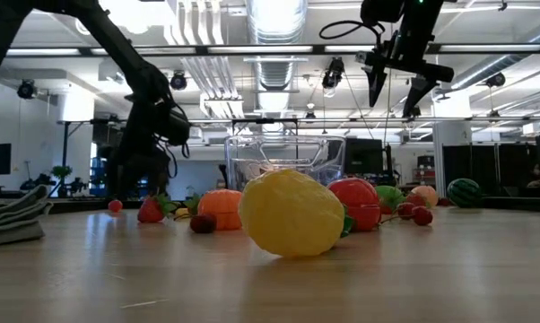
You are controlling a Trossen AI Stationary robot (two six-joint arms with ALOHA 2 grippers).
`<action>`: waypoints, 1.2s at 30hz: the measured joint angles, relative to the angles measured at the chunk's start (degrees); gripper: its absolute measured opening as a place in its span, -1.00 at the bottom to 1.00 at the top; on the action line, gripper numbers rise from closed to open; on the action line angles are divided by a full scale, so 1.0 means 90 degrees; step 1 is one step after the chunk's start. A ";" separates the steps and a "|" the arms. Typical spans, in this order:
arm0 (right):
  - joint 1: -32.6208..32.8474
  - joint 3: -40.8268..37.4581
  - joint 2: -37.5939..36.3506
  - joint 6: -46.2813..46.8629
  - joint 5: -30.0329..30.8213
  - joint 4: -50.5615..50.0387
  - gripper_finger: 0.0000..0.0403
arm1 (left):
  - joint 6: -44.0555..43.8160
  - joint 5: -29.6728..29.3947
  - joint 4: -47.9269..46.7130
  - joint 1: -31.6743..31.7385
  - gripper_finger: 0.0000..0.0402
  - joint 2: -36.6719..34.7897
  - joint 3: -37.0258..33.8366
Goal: Pick and placing Produce into tupperware
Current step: Put the red cherry into the transparent container
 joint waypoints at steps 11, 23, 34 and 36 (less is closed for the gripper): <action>0.0000 0.0000 0.0002 0.0002 0.0001 0.0012 0.79 | 0.0192 0.0001 0.0144 0.0116 -0.20 0.0447 0.0000; 0.0000 0.0000 0.0002 0.0002 0.0002 0.0015 0.79 | 0.0169 -0.0021 0.0220 0.0104 -0.27 0.0449 -0.0001; 0.0000 0.0000 0.0005 0.0005 0.0005 0.0015 0.79 | 0.0116 -0.0103 0.0379 0.0102 -0.50 0.0441 -0.0011; 0.0000 0.0000 0.0005 0.0004 0.0005 0.0015 0.79 | -0.0008 -0.0103 0.0417 0.0099 -0.48 0.0439 -0.0012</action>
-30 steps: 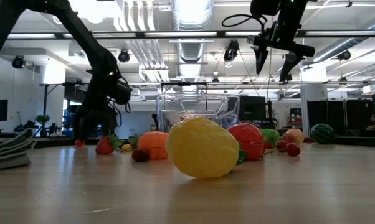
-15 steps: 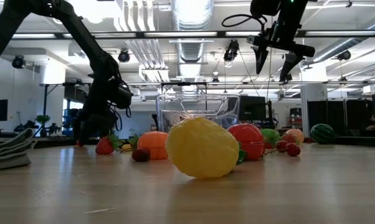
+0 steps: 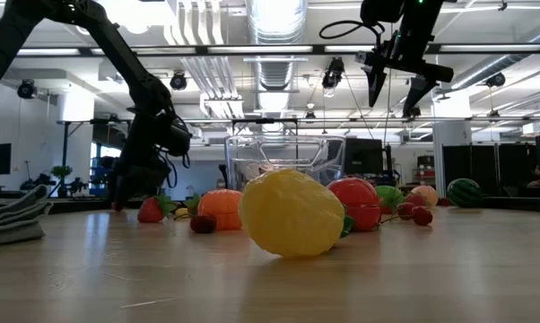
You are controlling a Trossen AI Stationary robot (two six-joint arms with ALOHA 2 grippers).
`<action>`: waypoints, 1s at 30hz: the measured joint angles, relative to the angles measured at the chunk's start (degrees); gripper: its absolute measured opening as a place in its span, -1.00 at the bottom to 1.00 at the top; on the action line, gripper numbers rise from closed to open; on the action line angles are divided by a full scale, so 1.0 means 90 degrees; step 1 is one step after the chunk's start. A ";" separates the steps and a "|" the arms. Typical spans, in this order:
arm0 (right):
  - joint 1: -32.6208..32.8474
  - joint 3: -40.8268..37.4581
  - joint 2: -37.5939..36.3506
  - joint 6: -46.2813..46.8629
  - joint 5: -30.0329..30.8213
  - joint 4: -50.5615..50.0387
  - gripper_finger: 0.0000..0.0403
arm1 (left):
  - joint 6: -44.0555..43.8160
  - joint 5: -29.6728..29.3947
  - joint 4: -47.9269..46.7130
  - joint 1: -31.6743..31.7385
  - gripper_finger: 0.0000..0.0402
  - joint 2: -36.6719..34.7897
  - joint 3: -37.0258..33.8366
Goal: Pick and placing Produce into tupperware
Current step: Put the red cherry into the transparent container
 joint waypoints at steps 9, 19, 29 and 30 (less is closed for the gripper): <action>0.0000 0.0000 0.0002 0.0001 0.0000 0.0000 0.79 | -0.0051 0.0620 -0.0106 -0.0202 -0.52 -0.0405 0.0041; 0.0000 0.0000 0.0002 -0.0001 0.0000 0.0000 0.79 | -0.0220 0.3649 0.1490 -0.0999 -0.52 -0.2168 0.0041; 0.0002 0.0000 0.0002 -0.0061 -0.0064 -0.0017 0.79 | -0.0531 0.3951 0.3829 -0.2774 -0.53 -0.2408 0.0049; 0.0002 0.0000 0.0002 -0.0125 -0.0136 -0.0017 0.79 | -0.0535 0.3913 0.3871 -0.2890 -0.52 -0.2277 0.0069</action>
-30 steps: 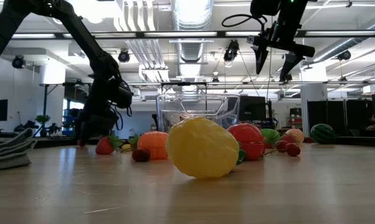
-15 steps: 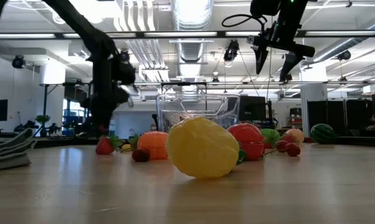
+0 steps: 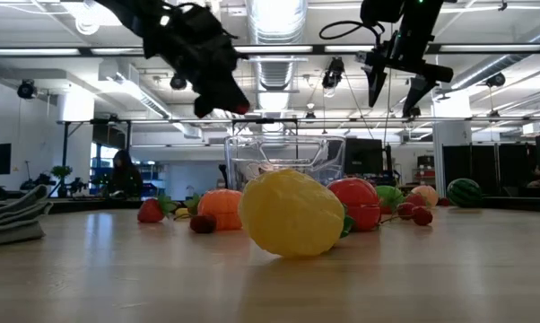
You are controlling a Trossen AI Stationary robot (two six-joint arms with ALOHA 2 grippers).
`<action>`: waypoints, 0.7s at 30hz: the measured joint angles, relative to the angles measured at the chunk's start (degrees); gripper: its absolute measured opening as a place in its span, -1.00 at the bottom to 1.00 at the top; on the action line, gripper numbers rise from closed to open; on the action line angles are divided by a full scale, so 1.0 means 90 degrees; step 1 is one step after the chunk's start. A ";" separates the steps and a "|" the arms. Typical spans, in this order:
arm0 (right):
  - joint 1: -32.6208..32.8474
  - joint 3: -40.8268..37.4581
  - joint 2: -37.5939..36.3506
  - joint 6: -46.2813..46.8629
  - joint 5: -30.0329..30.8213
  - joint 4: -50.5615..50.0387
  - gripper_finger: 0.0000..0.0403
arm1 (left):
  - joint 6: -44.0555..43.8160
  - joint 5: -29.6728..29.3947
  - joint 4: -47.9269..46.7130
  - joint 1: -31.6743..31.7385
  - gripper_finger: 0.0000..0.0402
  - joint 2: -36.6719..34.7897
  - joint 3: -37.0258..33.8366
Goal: Pick and placing Produce into tupperware
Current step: Put the red cherry into the transparent container, then put the green watermelon into the transparent container
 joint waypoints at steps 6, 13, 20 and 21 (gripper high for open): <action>0.0002 0.0002 -0.0002 -0.0279 -0.0320 0.0000 0.79 | -0.0553 -0.0657 0.0022 -0.0285 -0.39 0.0925 0.0346; 0.0002 0.0002 -0.0005 -0.0447 -0.0318 -0.0002 0.79 | -0.1599 -0.0622 0.0017 -0.0298 0.02 0.1405 0.0728; 0.0000 0.0002 -0.0005 -0.0524 -0.0318 0.0018 0.79 | -0.1826 -0.0083 0.0015 -0.0323 0.35 0.1043 0.0779; 0.0000 0.0002 -0.0005 -0.0522 -0.0318 0.0054 0.79 | -0.1832 -0.0095 0.0015 -0.0323 0.36 0.0948 0.0762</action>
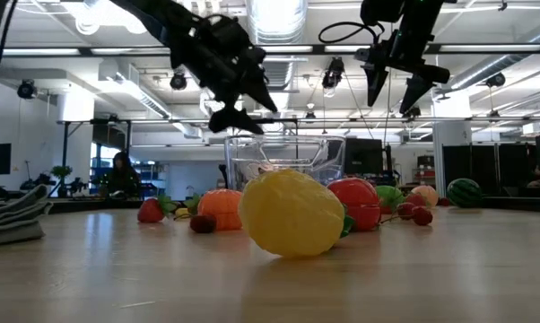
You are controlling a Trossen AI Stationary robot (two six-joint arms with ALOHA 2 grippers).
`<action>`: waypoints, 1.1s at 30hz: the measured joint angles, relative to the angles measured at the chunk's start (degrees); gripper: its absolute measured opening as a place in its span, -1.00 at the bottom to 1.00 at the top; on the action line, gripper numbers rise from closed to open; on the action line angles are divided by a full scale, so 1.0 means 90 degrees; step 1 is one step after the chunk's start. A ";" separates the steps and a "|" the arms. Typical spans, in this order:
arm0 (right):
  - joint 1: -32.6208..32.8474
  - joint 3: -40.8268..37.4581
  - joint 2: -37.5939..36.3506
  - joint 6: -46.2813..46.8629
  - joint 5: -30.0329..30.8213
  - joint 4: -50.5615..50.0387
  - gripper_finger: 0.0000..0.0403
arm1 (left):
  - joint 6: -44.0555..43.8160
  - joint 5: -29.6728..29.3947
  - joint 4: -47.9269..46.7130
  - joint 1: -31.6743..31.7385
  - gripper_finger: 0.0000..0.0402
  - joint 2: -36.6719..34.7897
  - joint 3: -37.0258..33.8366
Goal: Pick and placing Produce into tupperware
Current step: Put the green watermelon into the transparent container
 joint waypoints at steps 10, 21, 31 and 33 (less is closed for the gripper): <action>0.0015 0.0005 0.0000 -0.0169 -0.0044 0.0362 0.79 | 0.0000 -0.0127 -0.0015 0.0007 0.38 -0.0838 -0.0017; 0.0093 0.0193 0.0019 -0.0148 -0.0426 0.0435 0.79 | 0.0012 -0.0149 -0.0003 0.0007 0.38 -0.1056 -0.0030; -0.0080 0.0216 0.0633 -0.0466 -0.1272 -0.0352 0.79 | 0.0535 -0.0174 -0.0005 0.0007 0.38 -0.1056 -0.0032; -0.0260 0.0216 0.0817 -0.0466 -0.0992 -0.0932 0.79 | 0.0557 -0.0225 -0.0003 0.0007 0.38 -0.1056 -0.0032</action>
